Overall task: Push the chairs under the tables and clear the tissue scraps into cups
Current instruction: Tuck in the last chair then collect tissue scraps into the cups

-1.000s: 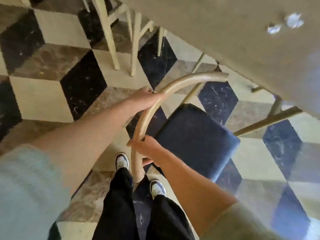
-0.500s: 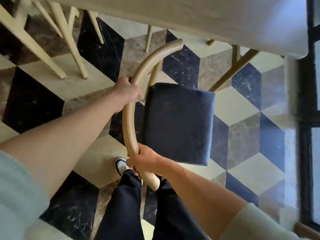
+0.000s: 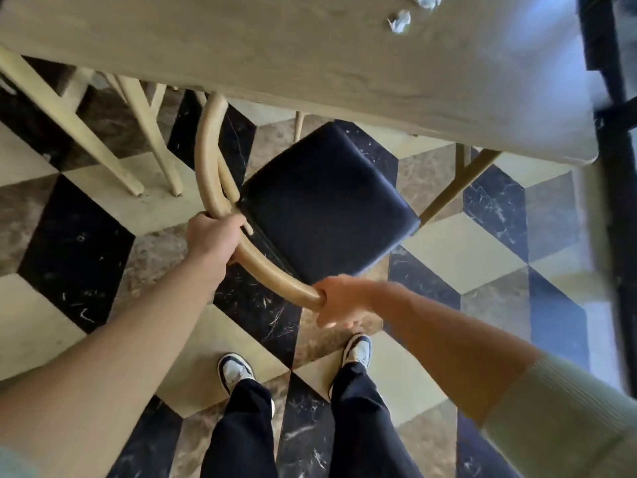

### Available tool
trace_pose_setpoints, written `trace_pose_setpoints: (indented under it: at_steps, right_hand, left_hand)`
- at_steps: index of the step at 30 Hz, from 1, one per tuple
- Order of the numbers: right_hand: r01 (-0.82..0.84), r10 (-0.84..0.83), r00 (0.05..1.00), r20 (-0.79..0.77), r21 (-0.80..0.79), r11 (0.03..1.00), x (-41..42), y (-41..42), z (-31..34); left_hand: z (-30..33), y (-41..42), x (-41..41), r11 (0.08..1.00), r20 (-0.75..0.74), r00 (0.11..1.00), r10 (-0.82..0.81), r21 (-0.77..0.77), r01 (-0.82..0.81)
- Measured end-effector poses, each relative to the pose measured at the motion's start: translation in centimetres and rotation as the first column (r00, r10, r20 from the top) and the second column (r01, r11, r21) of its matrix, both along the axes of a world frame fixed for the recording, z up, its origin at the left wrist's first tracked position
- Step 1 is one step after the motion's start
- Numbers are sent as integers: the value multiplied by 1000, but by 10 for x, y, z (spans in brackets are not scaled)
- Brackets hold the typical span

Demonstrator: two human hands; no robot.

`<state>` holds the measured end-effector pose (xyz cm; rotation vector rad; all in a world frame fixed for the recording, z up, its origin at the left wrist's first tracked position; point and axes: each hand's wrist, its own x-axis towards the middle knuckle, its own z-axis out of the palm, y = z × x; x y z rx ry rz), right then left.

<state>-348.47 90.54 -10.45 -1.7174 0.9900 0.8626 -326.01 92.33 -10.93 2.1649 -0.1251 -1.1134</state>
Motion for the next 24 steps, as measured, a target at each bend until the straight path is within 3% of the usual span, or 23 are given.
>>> trace_pose_setpoints:
  at_steps: [5,12,19,24]
  right_hand:
    - [-259,233,966,-116,-341,904,-83,-90,9]
    - [-309,219,947,-235,-490,815,-208,-188,20]
    - [-292,179,954,-241,-610,737,-292,-231,-3]
    - [-301,203,953,-225,-614,730,-303,-233,-5]
  left_hand:
    - [4,-38,-63,996,-199,977,-77,26,84]
    - [9,-89,-186,973,-316,922,-224,-17,231]
    - [3,-114,-272,977,-379,903,-203,-10,215]
    - [3,-117,-284,982,-372,912,-173,9,190]
